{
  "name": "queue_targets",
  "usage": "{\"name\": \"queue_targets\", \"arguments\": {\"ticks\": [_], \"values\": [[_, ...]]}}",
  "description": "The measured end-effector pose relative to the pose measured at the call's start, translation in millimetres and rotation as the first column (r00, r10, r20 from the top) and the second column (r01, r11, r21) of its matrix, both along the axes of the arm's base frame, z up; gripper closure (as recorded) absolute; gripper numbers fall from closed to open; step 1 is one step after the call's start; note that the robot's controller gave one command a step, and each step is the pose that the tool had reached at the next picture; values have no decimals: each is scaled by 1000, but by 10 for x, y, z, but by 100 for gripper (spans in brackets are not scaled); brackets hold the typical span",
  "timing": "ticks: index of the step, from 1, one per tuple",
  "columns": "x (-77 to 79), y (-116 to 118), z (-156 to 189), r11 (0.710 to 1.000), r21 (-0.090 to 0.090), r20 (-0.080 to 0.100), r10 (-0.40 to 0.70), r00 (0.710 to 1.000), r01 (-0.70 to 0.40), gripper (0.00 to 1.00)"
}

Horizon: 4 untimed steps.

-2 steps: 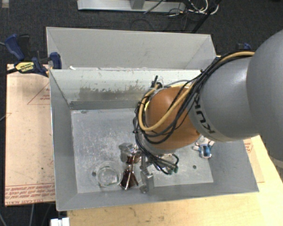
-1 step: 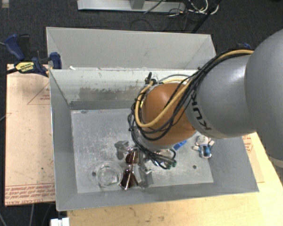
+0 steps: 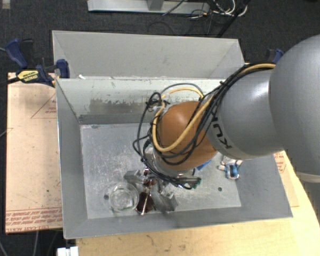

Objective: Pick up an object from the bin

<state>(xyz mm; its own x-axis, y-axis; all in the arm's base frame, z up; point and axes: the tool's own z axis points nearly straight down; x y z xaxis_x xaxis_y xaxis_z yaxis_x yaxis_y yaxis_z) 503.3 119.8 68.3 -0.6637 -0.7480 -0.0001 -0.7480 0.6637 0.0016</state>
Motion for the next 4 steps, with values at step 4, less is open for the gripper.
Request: {"name": "queue_targets", "arguments": {"ticks": [4], "values": [[-193, -26, 282, 996, 0, -5, 94, 996, -94, 100]]}}
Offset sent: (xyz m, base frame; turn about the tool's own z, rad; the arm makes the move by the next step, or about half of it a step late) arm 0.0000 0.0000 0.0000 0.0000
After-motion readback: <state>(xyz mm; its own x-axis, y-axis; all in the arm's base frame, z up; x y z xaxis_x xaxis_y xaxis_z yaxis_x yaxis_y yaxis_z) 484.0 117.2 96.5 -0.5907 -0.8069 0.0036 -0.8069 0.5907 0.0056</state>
